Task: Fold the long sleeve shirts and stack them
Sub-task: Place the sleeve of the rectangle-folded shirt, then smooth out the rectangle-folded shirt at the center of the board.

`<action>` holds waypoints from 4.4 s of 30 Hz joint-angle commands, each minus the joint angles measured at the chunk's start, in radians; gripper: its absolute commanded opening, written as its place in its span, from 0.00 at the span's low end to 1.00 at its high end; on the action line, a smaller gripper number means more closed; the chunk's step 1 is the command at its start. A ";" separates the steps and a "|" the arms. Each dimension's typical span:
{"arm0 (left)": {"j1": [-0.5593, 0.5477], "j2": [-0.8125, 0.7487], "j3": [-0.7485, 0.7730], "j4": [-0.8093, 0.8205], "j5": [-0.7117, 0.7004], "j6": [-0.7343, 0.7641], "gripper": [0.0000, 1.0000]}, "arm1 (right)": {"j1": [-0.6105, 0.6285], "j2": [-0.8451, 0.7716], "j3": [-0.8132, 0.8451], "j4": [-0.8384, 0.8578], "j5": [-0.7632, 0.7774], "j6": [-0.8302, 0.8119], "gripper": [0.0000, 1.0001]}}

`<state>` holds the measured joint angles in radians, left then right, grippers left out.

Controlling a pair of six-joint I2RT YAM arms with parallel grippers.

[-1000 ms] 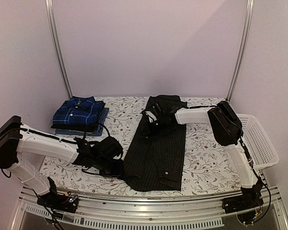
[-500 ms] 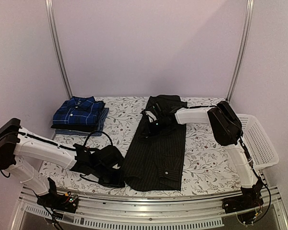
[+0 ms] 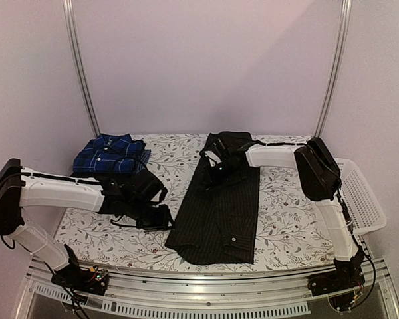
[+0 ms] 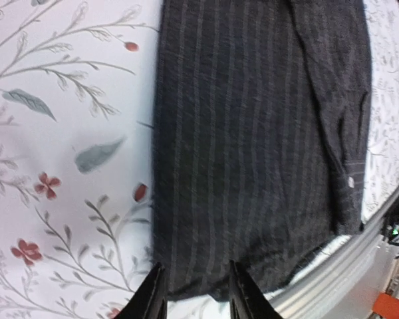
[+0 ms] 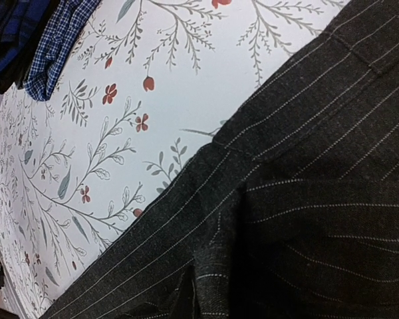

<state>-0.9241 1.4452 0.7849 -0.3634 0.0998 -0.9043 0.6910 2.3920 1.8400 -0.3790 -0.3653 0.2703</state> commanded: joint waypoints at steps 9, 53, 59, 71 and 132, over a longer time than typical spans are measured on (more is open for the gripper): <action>0.096 0.218 0.027 0.154 0.163 0.163 0.35 | -0.013 -0.320 -0.004 -0.181 0.138 -0.071 0.00; 0.095 0.087 0.086 0.108 0.235 0.140 0.52 | 0.123 -0.763 -0.579 -0.020 0.228 0.095 0.59; 0.155 0.152 0.170 0.093 0.198 0.207 0.51 | -0.031 -0.724 -0.583 0.089 0.179 0.103 0.57; 0.314 0.535 0.718 0.006 0.120 0.402 0.42 | -0.050 -0.446 -0.380 0.159 0.184 0.095 0.50; 0.382 0.985 1.180 0.087 0.289 0.366 0.00 | -0.170 -0.476 -0.645 0.348 0.279 0.290 0.00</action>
<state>-0.5552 2.3867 1.9167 -0.2886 0.3607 -0.5304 0.5426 1.9278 1.2266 -0.1017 -0.0479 0.5068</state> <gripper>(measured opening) 0.004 0.002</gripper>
